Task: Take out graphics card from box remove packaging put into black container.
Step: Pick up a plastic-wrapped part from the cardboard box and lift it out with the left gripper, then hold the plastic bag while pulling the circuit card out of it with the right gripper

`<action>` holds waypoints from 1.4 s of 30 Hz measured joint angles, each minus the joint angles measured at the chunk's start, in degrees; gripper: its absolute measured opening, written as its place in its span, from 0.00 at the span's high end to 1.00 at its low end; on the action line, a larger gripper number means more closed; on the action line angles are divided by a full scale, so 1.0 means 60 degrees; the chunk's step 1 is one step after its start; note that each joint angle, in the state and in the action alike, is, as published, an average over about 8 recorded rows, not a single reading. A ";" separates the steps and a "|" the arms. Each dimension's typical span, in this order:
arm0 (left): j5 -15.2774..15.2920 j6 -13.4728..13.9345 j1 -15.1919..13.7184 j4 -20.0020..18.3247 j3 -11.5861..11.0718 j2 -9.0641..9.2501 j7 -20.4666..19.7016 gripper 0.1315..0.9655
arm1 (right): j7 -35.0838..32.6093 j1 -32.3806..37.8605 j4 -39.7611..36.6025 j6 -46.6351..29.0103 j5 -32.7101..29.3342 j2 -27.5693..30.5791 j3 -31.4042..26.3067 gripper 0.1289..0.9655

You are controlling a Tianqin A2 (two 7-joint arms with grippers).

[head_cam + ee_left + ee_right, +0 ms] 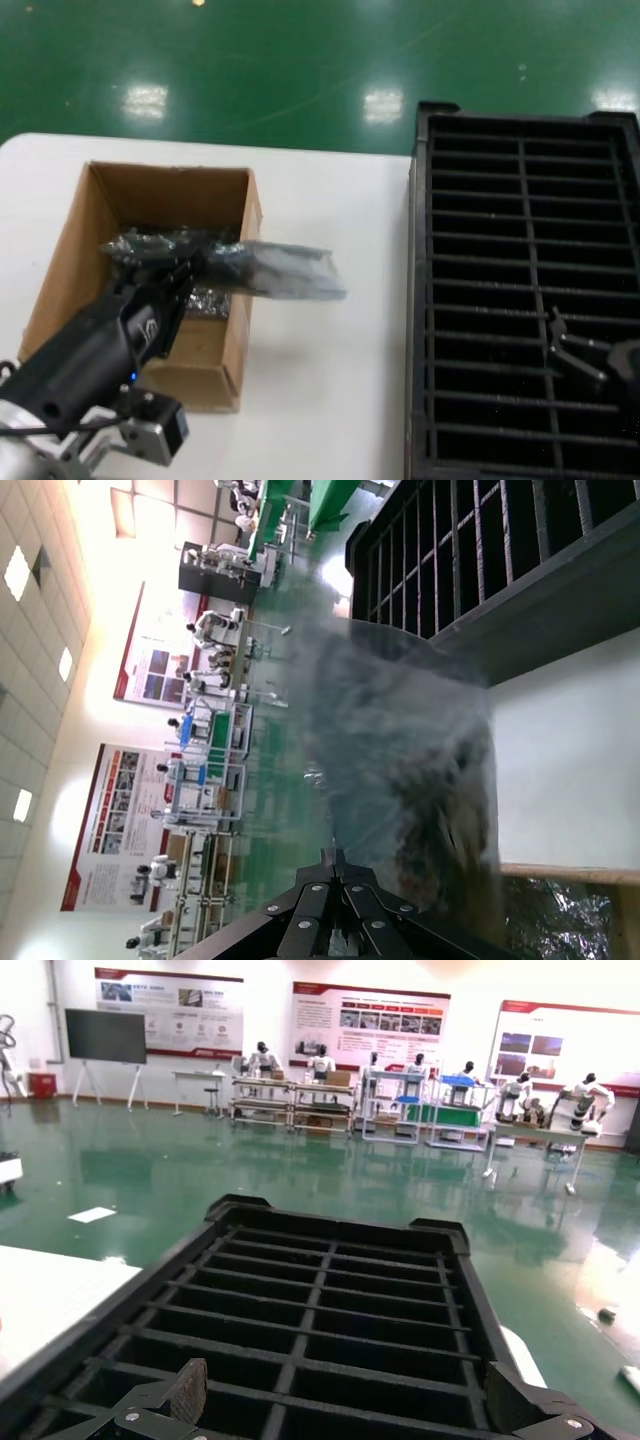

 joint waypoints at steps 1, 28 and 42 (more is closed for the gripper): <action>-0.0001 -0.0001 0.0000 0.0000 0.0001 0.0000 0.0001 0.99 | -0.0014 0.0029 -0.0047 0.0016 -0.0014 0.0006 -0.0009 0.00; -0.0003 -0.0003 0.0000 0.0002 0.0003 -0.0002 0.0002 0.99 | -0.1531 0.1538 -0.0048 -0.1767 -0.0294 -0.0710 -0.0721 0.08; -0.0001 -0.0002 0.0000 0.0002 0.0002 -0.0001 0.0001 0.99 | -0.1843 0.1506 0.0119 -0.2820 -0.0139 -0.0246 -0.1138 0.36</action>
